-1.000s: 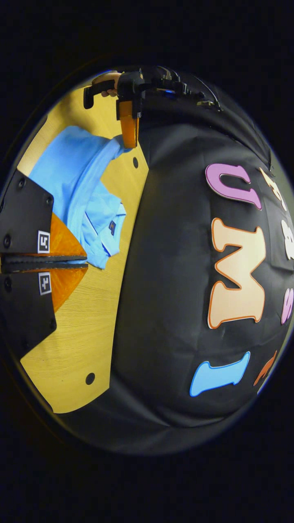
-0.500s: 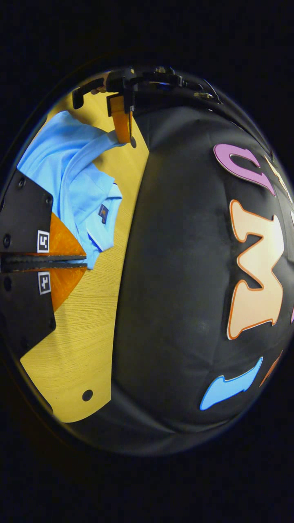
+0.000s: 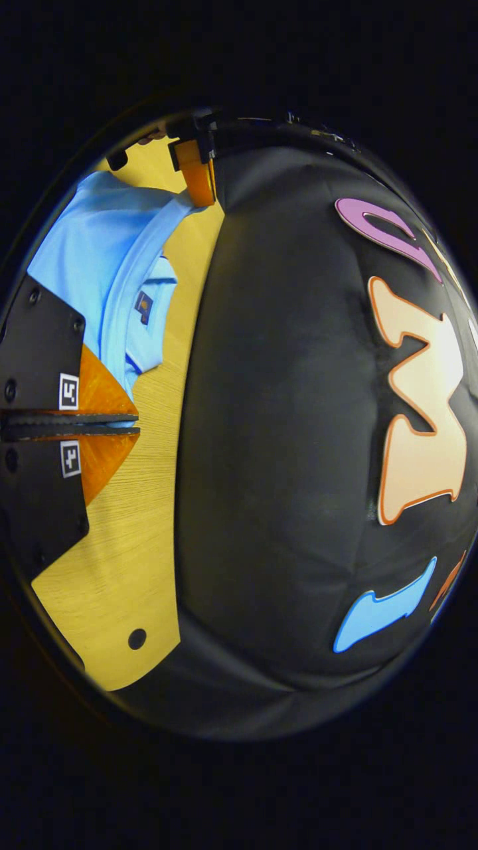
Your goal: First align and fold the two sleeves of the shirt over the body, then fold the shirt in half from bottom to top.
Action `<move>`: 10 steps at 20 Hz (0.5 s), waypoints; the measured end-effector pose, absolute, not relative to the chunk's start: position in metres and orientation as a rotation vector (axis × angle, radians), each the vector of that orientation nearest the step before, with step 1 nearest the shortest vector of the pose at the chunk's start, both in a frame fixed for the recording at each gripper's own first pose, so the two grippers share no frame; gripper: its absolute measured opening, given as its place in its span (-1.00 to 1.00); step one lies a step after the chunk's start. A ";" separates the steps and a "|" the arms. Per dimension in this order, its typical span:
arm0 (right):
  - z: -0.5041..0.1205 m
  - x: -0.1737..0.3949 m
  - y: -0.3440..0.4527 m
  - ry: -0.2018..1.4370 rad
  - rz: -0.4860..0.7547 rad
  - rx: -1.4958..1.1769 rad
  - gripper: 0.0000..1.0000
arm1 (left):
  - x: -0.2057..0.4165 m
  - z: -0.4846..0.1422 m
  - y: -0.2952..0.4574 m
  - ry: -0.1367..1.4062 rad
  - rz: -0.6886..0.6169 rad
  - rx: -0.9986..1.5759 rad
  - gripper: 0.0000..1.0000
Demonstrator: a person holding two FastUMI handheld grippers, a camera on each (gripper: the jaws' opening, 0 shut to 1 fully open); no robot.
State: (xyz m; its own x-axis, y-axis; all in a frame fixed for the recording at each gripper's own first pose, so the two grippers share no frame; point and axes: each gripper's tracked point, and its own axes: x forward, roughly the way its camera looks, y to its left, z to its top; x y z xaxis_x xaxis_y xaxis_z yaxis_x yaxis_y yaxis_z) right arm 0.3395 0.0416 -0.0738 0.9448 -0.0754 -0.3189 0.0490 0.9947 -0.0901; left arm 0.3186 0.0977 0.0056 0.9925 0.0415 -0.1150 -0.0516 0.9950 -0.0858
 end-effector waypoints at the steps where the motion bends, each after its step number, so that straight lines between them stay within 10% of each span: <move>1: -0.080 0.338 0.040 0.344 -0.063 -0.085 -0.93 | 0.318 0.001 0.098 0.124 0.054 -0.086 -1.00; 4: -0.075 0.333 0.042 0.350 -0.044 -0.095 -0.79 | 0.314 -0.006 0.101 0.152 0.061 -0.079 -0.95; 6: -0.065 0.324 0.047 0.354 -0.020 -0.091 -0.74 | 0.304 -0.003 0.094 0.171 0.018 -0.114 -0.51; 8: -0.054 0.314 0.053 0.339 0.002 -0.078 0.35 | 0.287 0.005 0.099 0.165 0.042 -0.129 0.13; 10: -0.042 0.299 0.055 0.312 0.013 -0.076 0.73 | 0.268 0.015 0.105 0.145 0.071 -0.100 0.97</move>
